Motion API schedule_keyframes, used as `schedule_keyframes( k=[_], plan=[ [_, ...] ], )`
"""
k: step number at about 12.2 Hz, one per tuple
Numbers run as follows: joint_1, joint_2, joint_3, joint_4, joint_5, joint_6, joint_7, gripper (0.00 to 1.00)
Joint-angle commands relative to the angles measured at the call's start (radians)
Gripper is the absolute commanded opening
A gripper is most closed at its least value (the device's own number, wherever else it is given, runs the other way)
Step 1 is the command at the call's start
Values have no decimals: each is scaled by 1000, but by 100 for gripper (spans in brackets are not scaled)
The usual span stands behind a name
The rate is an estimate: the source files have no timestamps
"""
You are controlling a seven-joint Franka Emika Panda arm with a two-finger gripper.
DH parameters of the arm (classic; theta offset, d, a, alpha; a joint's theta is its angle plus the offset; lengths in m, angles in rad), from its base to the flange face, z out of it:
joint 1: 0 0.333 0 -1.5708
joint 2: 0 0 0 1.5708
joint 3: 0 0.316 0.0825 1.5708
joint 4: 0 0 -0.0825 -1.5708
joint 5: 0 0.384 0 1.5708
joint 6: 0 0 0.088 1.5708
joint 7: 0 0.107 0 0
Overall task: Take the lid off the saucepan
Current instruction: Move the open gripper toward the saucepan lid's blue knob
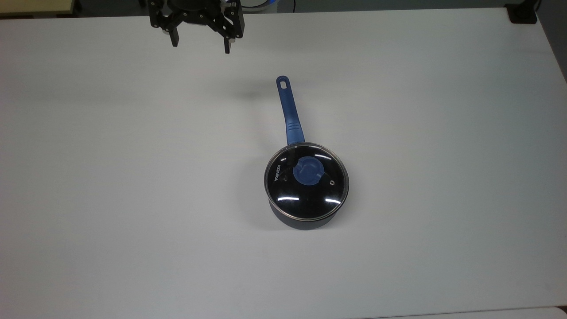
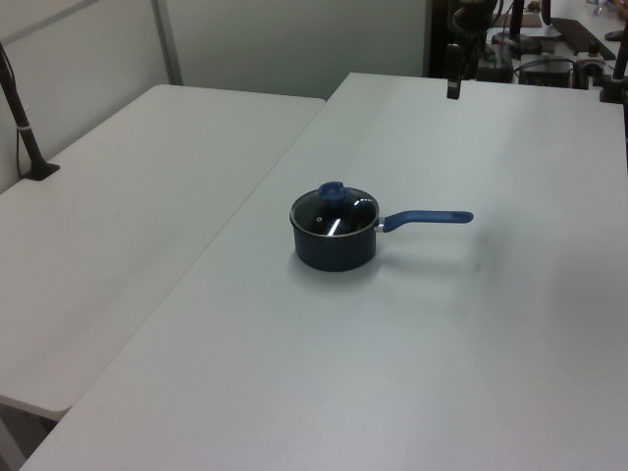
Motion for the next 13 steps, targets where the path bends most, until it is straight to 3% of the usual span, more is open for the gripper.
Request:
schedule_keyframes(
  k=[1,8,11,13],
  plan=[
    [10,41,6,14,-85,-12,-7,100],
    [-2,79,-2,89,-69,-41,-6,100],
    [-7,153,-2,185,9,-42,-3,100],
    [13,182,11,201,42,19,35,100]
  ],
)
